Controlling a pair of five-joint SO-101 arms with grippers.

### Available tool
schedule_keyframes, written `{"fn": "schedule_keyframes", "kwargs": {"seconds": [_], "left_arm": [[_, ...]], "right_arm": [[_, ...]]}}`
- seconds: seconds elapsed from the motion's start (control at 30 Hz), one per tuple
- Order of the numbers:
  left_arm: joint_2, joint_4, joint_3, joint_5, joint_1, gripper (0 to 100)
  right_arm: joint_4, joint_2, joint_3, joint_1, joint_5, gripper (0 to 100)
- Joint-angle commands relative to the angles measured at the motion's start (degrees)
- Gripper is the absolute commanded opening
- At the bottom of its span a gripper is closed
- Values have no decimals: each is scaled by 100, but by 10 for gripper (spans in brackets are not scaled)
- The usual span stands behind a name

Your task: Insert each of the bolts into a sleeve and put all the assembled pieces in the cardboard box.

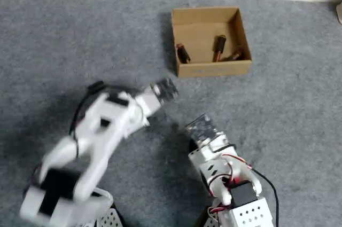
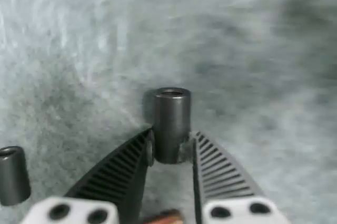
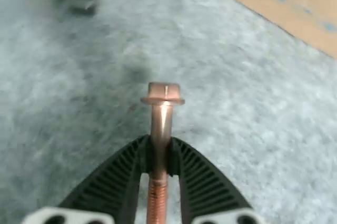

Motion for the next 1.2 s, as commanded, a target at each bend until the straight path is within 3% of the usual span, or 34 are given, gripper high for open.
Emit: {"fn": "schedule_keyframes", "kwargs": {"seconds": [0.0, 0.17, 0.3, 0.47, 0.6, 0.83, 0.9, 1.17], "left_arm": [[-3002, -510, 1429, 589, 207, 4], [-5851, -501, 2607, 1248, 488, 4], [-7873, -378, 3354, 1925, 532, 4], [-9736, 0, 3916, 2101, 752, 4], [-9481, -18, 3996, 2101, 989, 4], [-9464, -97, 4004, 2127, 1692, 4], [-9473, -114, 4092, 2435, 2088, 4], [-9473, -1187, 4655, 2673, 2466, 4]], "right_arm": [[13, -84, -549, 215, -501, 5], [-75, -84, -936, 215, -818, 5], [-303, -400, -1393, 215, -1521, 5], [-901, -532, -1552, 251, -2022, 5], [-1596, -523, -1587, 251, -2084, 5], [-2316, -523, -1604, 585, -3393, 5], [-2281, -532, -1604, 681, -3604, 5], [-2316, -541, -2088, 505, -3938, 5]]}}
